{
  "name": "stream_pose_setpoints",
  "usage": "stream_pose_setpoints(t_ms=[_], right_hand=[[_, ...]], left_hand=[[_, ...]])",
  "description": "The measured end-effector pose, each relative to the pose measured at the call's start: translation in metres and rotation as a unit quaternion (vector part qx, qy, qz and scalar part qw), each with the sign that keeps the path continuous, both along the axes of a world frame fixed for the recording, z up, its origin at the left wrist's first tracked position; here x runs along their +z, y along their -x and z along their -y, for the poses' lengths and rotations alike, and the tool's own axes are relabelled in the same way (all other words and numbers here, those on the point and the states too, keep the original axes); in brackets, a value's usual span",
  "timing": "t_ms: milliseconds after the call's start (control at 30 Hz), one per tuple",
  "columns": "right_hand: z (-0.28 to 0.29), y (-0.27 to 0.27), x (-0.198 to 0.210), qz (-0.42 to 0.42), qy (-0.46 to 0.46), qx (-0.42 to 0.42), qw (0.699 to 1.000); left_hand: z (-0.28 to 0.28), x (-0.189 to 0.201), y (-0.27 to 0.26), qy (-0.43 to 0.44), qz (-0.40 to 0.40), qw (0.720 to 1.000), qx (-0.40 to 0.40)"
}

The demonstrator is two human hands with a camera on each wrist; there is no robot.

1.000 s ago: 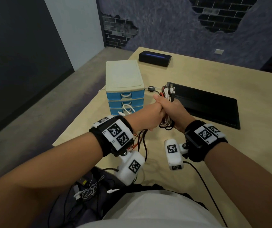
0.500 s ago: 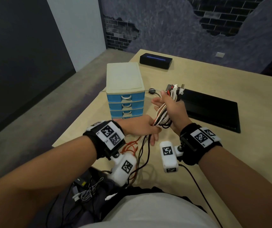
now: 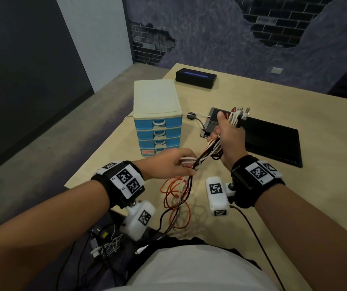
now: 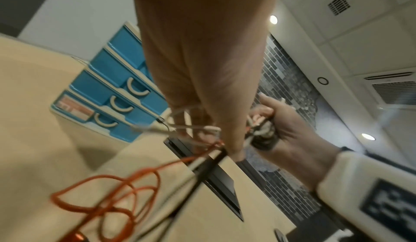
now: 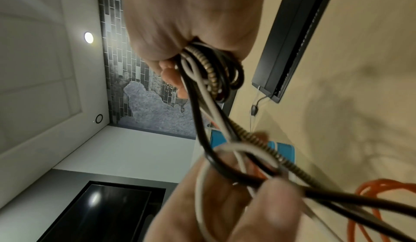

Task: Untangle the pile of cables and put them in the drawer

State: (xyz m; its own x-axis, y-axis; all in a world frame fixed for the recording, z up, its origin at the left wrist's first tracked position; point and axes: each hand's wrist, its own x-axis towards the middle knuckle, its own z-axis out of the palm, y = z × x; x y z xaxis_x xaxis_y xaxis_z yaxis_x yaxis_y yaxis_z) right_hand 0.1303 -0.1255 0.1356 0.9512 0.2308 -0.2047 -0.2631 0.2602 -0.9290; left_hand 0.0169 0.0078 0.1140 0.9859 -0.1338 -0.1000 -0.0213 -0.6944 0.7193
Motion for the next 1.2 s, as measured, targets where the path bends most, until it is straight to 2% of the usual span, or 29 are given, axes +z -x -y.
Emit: stream_pose_setpoints(t_ms=[133, 500, 600, 667, 733, 833, 867, 900, 967, 1000, 1033, 1100, 1133, 1167, 1200], right_hand=[[0.006, -0.004, -0.001, 0.008, 0.001, -0.01, 1.0], [0.008, -0.004, -0.001, 0.043, 0.053, -0.043, 0.997], [0.01, -0.005, 0.001, 0.045, 0.054, -0.047, 0.996], [0.011, -0.004, 0.005, 0.04, 0.042, -0.052, 0.997], [0.01, -0.003, 0.009, 0.035, 0.029, -0.056, 0.997], [0.006, 0.0, 0.013, 0.044, 0.025, -0.051, 0.997], [0.005, 0.001, 0.014, 0.048, 0.026, -0.049, 0.997], [0.005, 0.001, 0.015, 0.049, 0.027, -0.048, 0.997], [0.008, -0.001, 0.017, 0.042, 0.022, -0.054, 0.997], [0.01, -0.003, 0.017, 0.038, 0.019, -0.06, 0.997], [0.012, -0.005, 0.017, 0.037, 0.019, -0.067, 0.997], [0.015, -0.008, 0.017, 0.039, 0.02, -0.077, 0.996], [0.016, -0.008, 0.017, 0.041, 0.019, -0.081, 0.996], [0.016, -0.008, 0.017, 0.042, 0.017, -0.084, 0.995], [0.016, -0.008, 0.018, 0.045, 0.016, -0.086, 0.995]], left_hand=[[-0.011, 0.003, 0.001, 0.051, 0.066, 0.995, 0.061], [-0.01, 0.014, -0.001, 0.061, 0.144, 0.987, 0.045], [-0.019, 0.014, 0.0, 0.011, 0.073, 0.997, 0.022], [-0.028, 0.012, -0.001, -0.016, -0.016, 0.998, 0.063], [-0.032, 0.009, -0.002, -0.065, -0.071, 0.991, 0.096], [-0.031, 0.003, -0.006, -0.188, -0.051, 0.976, 0.097], [-0.031, 0.001, -0.006, -0.187, -0.035, 0.976, 0.109], [-0.032, -0.001, -0.006, -0.144, -0.024, 0.982, 0.12], [-0.032, -0.003, -0.005, 0.046, -0.01, 0.989, 0.141], [-0.031, -0.003, -0.004, 0.164, -0.002, 0.974, 0.157], [-0.029, -0.001, -0.002, 0.272, 0.006, 0.946, 0.176], [-0.025, 0.0, -0.001, 0.422, 0.019, 0.881, 0.213], [-0.024, 0.0, 0.0, 0.456, 0.018, 0.862, 0.222], [-0.023, 0.0, 0.0, 0.467, 0.007, 0.856, 0.219], [-0.023, 0.0, 0.001, 0.453, -0.01, 0.867, 0.206]])
